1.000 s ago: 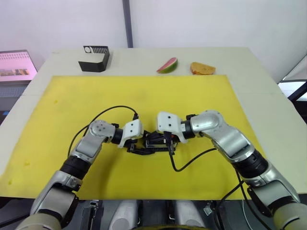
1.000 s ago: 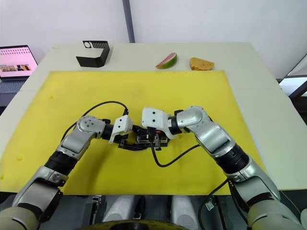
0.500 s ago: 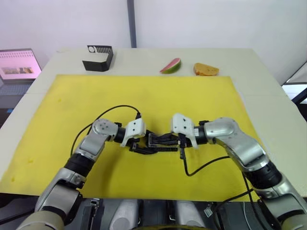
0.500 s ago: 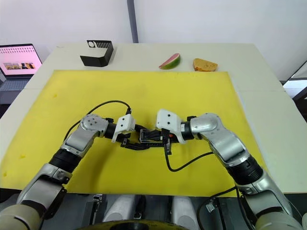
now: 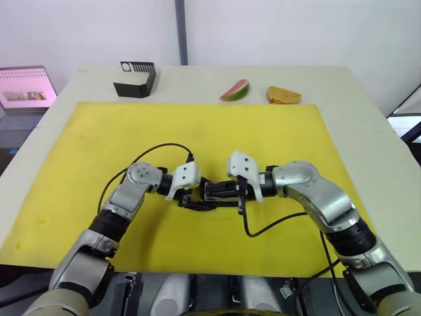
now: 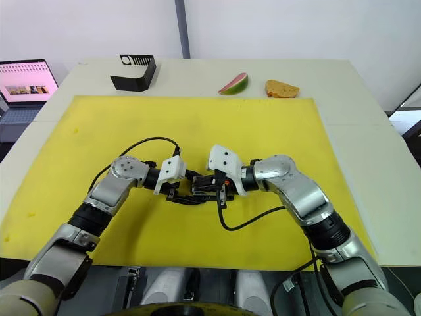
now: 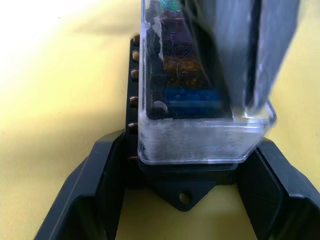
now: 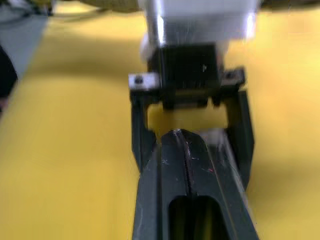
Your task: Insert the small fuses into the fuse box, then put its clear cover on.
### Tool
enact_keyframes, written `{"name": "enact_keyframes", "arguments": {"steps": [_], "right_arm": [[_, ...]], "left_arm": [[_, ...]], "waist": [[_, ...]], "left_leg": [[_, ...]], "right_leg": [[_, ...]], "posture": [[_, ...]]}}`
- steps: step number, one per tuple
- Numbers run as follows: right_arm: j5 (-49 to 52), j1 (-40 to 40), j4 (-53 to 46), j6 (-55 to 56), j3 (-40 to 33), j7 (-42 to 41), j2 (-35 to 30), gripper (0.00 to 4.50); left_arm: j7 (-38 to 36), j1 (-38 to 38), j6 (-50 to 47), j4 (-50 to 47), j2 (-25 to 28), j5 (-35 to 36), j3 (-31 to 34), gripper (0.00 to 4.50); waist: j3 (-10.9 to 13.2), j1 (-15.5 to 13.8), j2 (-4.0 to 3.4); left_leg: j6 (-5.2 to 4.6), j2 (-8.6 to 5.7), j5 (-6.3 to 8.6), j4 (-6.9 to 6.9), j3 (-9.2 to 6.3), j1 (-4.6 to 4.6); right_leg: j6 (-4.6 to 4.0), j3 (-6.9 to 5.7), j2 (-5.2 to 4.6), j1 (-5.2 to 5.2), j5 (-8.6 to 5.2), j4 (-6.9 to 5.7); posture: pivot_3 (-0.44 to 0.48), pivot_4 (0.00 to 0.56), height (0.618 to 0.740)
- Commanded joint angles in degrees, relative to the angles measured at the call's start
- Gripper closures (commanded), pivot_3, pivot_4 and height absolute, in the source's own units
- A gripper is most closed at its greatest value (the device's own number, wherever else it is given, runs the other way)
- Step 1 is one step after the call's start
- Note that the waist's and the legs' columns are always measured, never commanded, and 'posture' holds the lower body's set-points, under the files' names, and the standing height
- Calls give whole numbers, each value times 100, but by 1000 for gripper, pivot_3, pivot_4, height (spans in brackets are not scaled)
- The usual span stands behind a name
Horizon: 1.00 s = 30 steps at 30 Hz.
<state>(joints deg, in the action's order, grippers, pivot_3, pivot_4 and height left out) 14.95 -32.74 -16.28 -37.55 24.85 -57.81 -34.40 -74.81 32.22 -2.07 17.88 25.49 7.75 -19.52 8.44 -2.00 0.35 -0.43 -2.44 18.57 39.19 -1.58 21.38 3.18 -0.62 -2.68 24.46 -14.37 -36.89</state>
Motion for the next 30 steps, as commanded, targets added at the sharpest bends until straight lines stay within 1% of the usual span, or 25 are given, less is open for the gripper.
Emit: {"name": "enact_keyframes", "arguments": {"steps": [1, 5, 9, 12, 14, 18, 20, 24, 25, 26, 27, 28, 29, 30], "right_arm": [[-973, 187, 720, -267, 748, 189, -418, 4470], [-764, 138, 692, -517, 607, 166, -335, 4470], [-625, 150, 595, -261, 424, 52, -312, 4470], [-284, 253, 405, 117, 24, -9, -119, 4470], [-7, 330, 154, 174, -294, -83, -66, 4470], [282, 596, -412, 438, -848, -269, -382, 4470], [340, 735, -618, 491, -1159, -268, -630, 4470], [778, 1091, -955, 293, -2019, -443, -1282, 4470], [891, 1161, -996, 215, -2188, -467, -1398, 3951], [1060, 1255, -1040, 122, -2438, -532, -1548, 3646], [1258, 1375, -1098, 20, -2734, -647, -1725, 3172], [1427, 1482, -1153, -67, -2978, -739, -1872, 2772], [1605, 1584, -1207, -160, -3236, -818, -2017, 2284], [1763, 1661, -1245, -255, -3441, -860, -2127, 1697]], "left_arm": [[43, 104, -7, -34, 10, -42, 56, 1919], [37, 115, -6, -30, 15, -51, 76, 1919], [40, 113, 36, -6, 20, -67, 80, 1919], [41, 108, 73, 11, 20, -79, 78, 1919], [33, 97, 87, 8, 29, -75, 81, 1919], [-5, 59, 94, -33, 79, -57, 92, 1919], [-30, 46, 99, -42, 112, -50, 98, 1919], [-103, 38, 65, -72, 247, -16, 138, 1919], [-129, 27, 23, -95, 294, 13, 155, 1919], [-180, 1, -75, -123, 367, 81, 202, 1419], [-273, -47, -197, -204, 506, 187, 289, 860], [-344, -99, -288, -291, 646, 271, 371, 511], [-395, -172, -404, -427, 832, 373, 485, 68], [-434, -243, -536, -572, 1014, 469, 587, 0]], "waist": [[-7, -4, 7], [-23, 5, 12], [-26, 0, 11], [-27, -8, 13], [-26, -8, 12], [-19, -13, 12], [-13, -14, 12], [0, -7, 9], [2, 7, 9], [2, 21, 8], [5, 31, 7], [11, 43, 6], [15, 77, 6], [18, 120, 5]], "left_leg": [[0, 0, 0, -1, 0, -1], [0, 0, 0, -1, -1, -4], [0, 0, 0, -2, -1, -3], [0, 0, 0, -2, -1, -2], [0, 0, 0, -2, -1, 0], [0, 0, 0, -2, -1, 6], [-1, 0, 0, -2, -1, 9], [-1, 2, 0, -2, -1, 12], [0, 4, 0, -4, -1, 11], [0, 5, 0, -7, -1, 11], [0, 7, 0, -9, -1, 10], [0, 8, 0, -10, -1, 10], [0, 9, 0, -12, -1, 11], [0, 11, 0, -15, -1, 11]], "right_leg": [[0, 0, 0, -1, 0, 0], [-1, 0, 0, -5, 0, 1], [-1, 0, 0, -5, 0, 1], [-1, 0, 0, -5, 0, 1], [-1, 0, 0, -3, 0, 2], [0, 0, 0, 2, 0, 1], [-1, 0, 0, 4, 0, 3], [-1, 0, 0, 7, 0, 4], [-1, 0, 0, 8, 0, 5], [-1, 0, 1, 10, 0, 5], [-1, 0, 2, 10, 0, 4], [-1, 0, 2, 11, 0, 4], [-1, 0, 3, 13, -1, 4], [-1, 0, 4, 14, -1, 4]], "posture": [[0, 150, 740], [0, 150, 740], [0, 150, 740], [0, 150, 740], [0, 150, 740], [0, 150, 740], [0, 150, 740], [0, 150, 740], [0, 150, 740], [0, 150, 740], [0, 150, 740], [0, 150, 740], [0, 150, 740], [0, 150, 740]]}}
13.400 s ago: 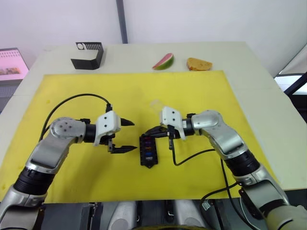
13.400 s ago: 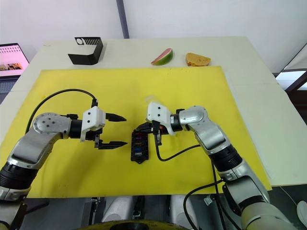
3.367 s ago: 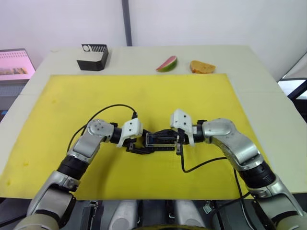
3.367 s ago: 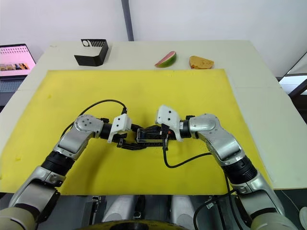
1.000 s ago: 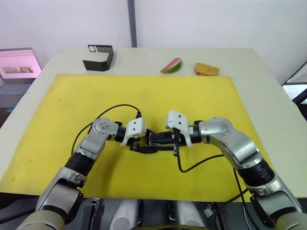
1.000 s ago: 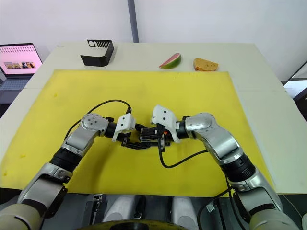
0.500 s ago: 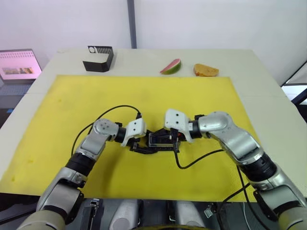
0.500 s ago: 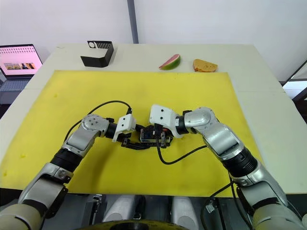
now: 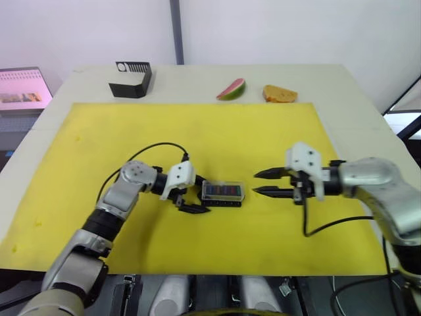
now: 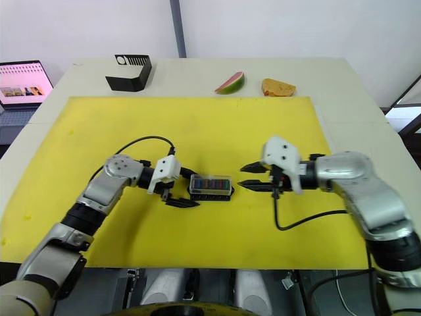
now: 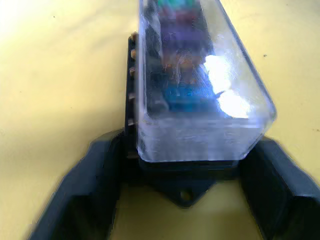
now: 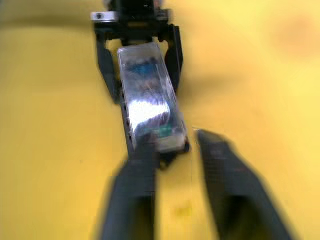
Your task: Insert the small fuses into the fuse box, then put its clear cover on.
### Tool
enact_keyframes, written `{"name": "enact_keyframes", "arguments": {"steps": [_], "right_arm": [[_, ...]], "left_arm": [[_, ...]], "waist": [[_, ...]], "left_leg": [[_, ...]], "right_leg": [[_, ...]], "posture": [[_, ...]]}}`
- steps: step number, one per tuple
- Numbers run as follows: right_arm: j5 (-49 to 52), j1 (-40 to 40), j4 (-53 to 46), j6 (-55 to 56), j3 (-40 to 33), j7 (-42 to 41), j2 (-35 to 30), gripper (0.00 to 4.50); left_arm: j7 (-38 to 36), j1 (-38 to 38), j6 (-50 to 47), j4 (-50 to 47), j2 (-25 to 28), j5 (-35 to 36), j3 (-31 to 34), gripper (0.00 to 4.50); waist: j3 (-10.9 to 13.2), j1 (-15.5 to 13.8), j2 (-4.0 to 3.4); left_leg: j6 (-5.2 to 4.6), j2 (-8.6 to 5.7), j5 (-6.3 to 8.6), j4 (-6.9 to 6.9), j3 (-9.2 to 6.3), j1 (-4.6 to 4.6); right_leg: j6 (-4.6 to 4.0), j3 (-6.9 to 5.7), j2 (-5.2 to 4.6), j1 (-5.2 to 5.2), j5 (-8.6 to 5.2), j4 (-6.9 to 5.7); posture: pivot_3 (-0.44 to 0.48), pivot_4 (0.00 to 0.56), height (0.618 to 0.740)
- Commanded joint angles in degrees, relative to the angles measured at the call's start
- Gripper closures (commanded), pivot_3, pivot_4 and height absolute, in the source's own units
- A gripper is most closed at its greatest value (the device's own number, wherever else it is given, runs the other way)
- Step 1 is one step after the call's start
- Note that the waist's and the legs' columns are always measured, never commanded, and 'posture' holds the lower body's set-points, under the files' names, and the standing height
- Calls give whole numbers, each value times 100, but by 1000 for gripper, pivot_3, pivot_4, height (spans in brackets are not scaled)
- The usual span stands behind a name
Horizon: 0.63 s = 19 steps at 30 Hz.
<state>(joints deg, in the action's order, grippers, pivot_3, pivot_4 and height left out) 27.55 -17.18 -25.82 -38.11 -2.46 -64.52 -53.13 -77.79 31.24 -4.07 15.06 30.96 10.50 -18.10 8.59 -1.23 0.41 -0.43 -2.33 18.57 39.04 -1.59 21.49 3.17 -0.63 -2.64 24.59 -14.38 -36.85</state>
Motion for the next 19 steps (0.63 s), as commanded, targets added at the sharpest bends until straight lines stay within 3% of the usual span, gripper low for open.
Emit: {"name": "enact_keyframes", "arguments": {"steps": [1, 3, 4, 6, 9, 12, 17, 19], "right_arm": [[674, 178, -317, -320, -936, -231, -366, 1217], [966, 320, -329, -516, -1355, -309, -570, 170], [1068, 392, -327, -578, -1516, -339, -648, 73], [1222, 576, -312, -674, -1861, -463, -841, 73], [1349, 981, -189, -792, -2495, -811, -1203, 73], [1313, 1338, 20, -772, -2948, -1096, -1441, 73], [1338, 1645, 190, -772, -3338, -1358, -1634, 73], [1371, 1662, 168, -787, -3342, -1328, -1646, 73]], "left_arm": [[-224, -256, -485, -487, 720, 318, 577, 0], [-355, -507, -803, -907, 1235, 579, 902, 0], [-378, -610, -940, -1089, 1416, 675, 1029, 0], [-439, -907, -1363, -1529, 1923, 973, 1458, 0], [-575, -1552, -2387, -2296, 2936, 1727, 2680, 0], [-798, -2255, -3149, -2662, 3605, 2213, 3873, 0], [-902, -3130, -3322, -2727, 3956, 2169, 5025, 0], [-919, -3255, -3323, -2694, 3957, 2235, 5204, 0]], "waist": [[12, 83, -10], [19, 125, -16], [31, 132, -13], [54, 103, -19], [106, 72, -6], [124, 40, -14], [140, 43, -51], [142, 46, -52]], "left_leg": [[0, 1, 0, -1, 0, 0], [0, 3, 0, -2, 1, -1], [0, 3, 0, -3, 1, -2], [0, 4, 0, -2, 1, -1], [0, 4, 0, -3, 1, 5], [0, 4, 1, -3, 1, 12], [-12, 4, 8, -2, 5, 5], [-11, 4, 8, -3, 6, 5]], "right_leg": [[0, -1, 0, 0, 0, 0], [0, 0, 0, 1, 0, -1], [0, 0, 0, 1, 0, -1], [-1, -1, 0, 1, -1, -1], [-1, -1, -1, 2, -1, 7], [-2, -1, -1, 0, -1, 22], [-16, -3, -5, -27, -8, 59], [-17, -3, -5, -25, -8, 59]], "posture": [[0, 150, 740], [0, 150, 740], [0, 150, 740], [0, 150, 740], [0, 150, 740], [0, 150, 740], [0, 150, 740], [0, 150, 740]]}}
